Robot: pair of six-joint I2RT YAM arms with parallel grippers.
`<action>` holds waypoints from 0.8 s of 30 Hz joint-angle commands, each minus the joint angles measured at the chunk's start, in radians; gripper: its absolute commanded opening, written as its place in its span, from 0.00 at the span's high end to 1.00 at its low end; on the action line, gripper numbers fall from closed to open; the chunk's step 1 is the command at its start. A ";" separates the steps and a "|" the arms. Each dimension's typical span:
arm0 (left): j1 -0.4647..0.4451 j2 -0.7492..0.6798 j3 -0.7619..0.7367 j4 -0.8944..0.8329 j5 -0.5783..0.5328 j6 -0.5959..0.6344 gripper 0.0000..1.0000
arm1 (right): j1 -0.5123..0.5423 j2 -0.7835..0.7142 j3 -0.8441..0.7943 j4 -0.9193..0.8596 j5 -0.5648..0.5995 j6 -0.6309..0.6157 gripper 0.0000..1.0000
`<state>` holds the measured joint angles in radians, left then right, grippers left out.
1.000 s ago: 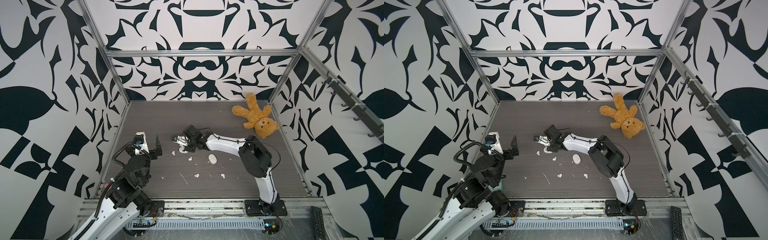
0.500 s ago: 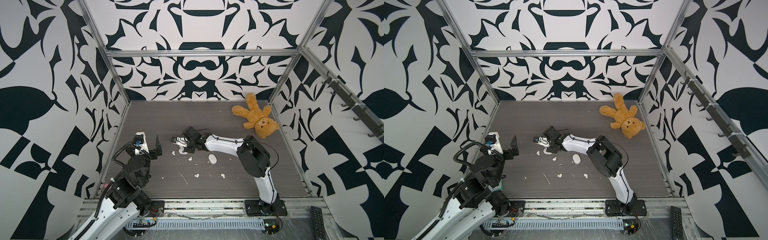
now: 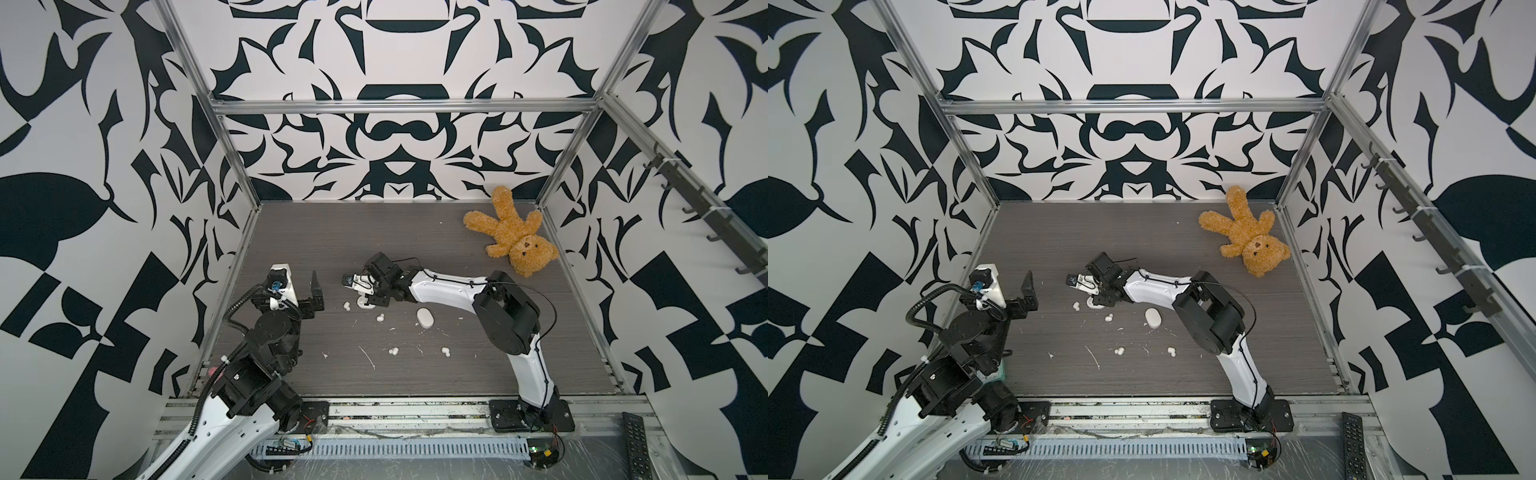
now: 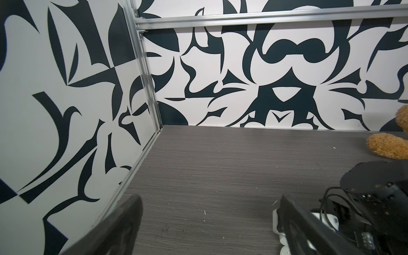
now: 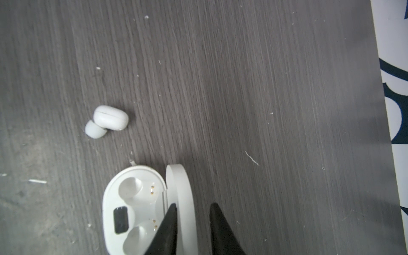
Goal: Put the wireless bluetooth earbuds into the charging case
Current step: 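Lower the open case with the right gripper near the earbuds, then set the white case down on the table and open the right gripper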
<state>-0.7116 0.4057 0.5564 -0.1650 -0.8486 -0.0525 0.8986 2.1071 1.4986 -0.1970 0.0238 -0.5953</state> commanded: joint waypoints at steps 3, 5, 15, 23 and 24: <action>0.006 -0.011 -0.014 0.027 -0.004 0.000 0.01 | 0.006 -0.039 0.006 0.012 0.007 0.001 0.66; 0.006 -0.011 -0.015 0.028 -0.004 0.000 0.01 | 0.005 -0.050 0.008 0.010 0.010 0.000 0.63; 0.006 -0.004 -0.009 0.019 0.001 -0.002 0.01 | 0.006 -0.123 -0.005 0.005 0.001 0.022 0.52; 0.008 0.039 0.021 -0.028 0.013 -0.007 0.01 | 0.007 -0.209 -0.038 0.031 -0.013 0.080 0.44; 0.008 0.056 0.039 -0.055 0.012 -0.013 0.01 | 0.012 -0.262 -0.077 0.065 -0.029 0.125 0.41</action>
<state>-0.7101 0.4252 0.5560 -0.1673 -0.8436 -0.0532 0.8986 1.9736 1.4780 -0.1871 0.0246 -0.5613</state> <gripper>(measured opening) 0.992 0.564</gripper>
